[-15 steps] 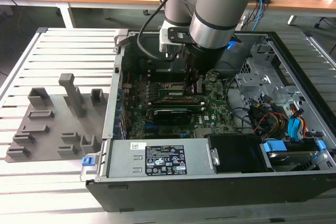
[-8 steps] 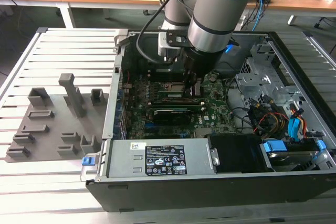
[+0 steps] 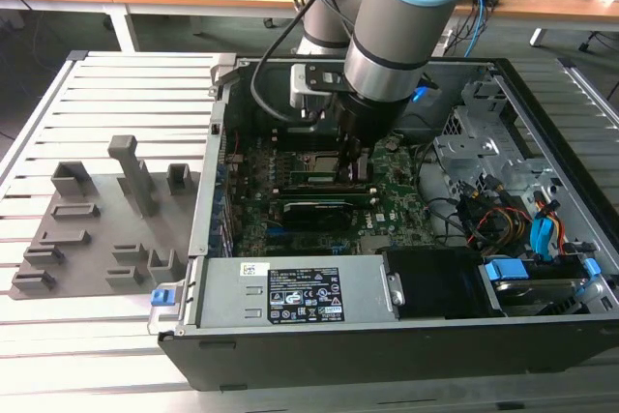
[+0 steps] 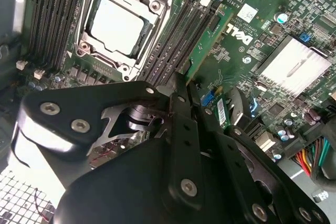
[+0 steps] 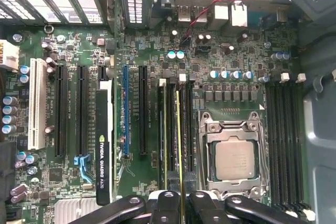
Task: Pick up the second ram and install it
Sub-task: 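Insert the second ram into the second slot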
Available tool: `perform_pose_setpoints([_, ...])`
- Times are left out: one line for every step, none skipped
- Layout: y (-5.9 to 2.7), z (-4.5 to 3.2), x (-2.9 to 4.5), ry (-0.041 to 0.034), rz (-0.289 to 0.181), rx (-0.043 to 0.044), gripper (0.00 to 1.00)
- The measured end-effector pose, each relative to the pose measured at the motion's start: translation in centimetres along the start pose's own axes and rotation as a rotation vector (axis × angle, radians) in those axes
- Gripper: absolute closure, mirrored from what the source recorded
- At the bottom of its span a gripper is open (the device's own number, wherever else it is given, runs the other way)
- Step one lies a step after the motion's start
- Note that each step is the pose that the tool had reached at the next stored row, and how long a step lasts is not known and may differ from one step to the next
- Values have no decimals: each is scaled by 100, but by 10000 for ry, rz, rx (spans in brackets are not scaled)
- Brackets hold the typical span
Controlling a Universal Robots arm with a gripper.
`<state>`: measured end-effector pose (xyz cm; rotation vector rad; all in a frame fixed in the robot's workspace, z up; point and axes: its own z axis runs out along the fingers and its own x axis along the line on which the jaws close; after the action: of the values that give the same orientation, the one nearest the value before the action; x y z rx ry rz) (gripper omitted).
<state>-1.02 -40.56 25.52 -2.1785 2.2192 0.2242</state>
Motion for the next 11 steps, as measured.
perform_pose_setpoints([0,4,0,-1,0,1,86])
perform_pose_setpoints([0,11,1,0,0,1,86])
perform_pose_setpoints([-1,25,3,0,0,0,86])
perform_pose_setpoints([-3,63,7,0,0,0,86])
perform_pose_setpoints([-1,79,9,0,2,1,86])
perform_pose_setpoints([12,100,11,-1,0,1,86])
perform_pose_setpoints([23,108,11,-1,0,1,86])
perform_pose_setpoints([35,119,8,0,0,0,86])
perform_pose_setpoints([51,145,-5,1,5,0,86])
perform_pose_setpoints([85,180,-22,-2,19,3,86])
perform_pose_setpoints([84,215,-21,-4,40,4,86])
